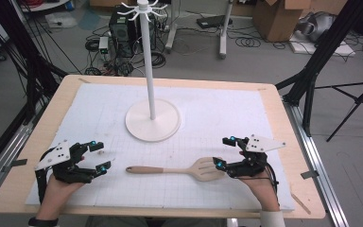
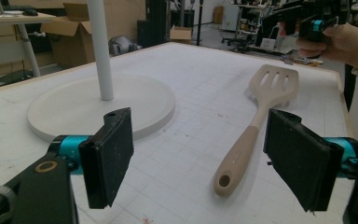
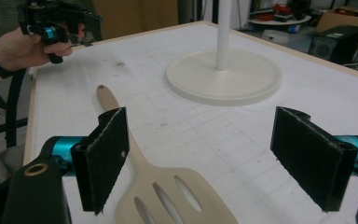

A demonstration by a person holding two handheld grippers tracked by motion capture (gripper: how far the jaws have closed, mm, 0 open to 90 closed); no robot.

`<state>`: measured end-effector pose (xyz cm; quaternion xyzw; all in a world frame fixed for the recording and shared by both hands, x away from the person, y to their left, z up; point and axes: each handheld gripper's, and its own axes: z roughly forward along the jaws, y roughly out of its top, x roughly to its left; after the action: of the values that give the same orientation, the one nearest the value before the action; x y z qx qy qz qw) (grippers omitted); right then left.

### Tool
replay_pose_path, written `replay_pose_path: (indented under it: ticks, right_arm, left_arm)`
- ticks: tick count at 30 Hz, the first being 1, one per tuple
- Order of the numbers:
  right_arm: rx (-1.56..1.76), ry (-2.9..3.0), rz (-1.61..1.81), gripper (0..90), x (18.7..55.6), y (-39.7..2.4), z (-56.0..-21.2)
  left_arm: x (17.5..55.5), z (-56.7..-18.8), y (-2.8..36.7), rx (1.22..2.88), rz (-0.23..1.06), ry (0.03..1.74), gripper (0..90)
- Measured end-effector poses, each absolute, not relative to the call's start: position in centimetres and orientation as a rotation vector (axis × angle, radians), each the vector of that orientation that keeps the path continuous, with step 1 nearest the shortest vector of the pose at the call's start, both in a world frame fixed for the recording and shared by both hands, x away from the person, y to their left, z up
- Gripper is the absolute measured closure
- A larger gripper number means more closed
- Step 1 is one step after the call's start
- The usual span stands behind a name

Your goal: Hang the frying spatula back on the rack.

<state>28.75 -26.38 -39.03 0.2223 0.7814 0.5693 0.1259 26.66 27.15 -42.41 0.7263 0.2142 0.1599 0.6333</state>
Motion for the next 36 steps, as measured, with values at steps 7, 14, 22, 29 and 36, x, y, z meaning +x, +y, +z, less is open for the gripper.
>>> replay_pose_path:
  ticks: [7, 14, 22, 29, 36]
  right_arm:
    - [0.558, 2.391, 1.594, 18.0, 29.4, -23.5, -38.5]
    - [0.472, 2.473, 1.523, 18.7, 29.8, -20.5, -38.2]
    - [0.379, 2.630, 1.386, 21.3, 30.2, -16.9, -38.6]
    - [0.322, 2.742, 1.211, 24.6, 30.6, -14.2, -39.3]
    - [0.292, 2.826, 1.086, 30.6, 30.9, -12.9, -40.1]
  left_arm:
    - [26.5, -42.4, 27.1, 1.666, 0.363, 0.487, 24.5]
    - [26.4, -42.4, 27.1, 1.664, 0.361, 0.489, 24.5]
    - [26.5, -42.6, 26.8, 1.679, 0.343, 0.482, 24.5]
    - [26.5, -42.7, 26.8, 1.677, 0.329, 0.483, 24.3]
    - [26.5, -42.7, 26.8, 1.673, 0.323, 0.485, 24.3]
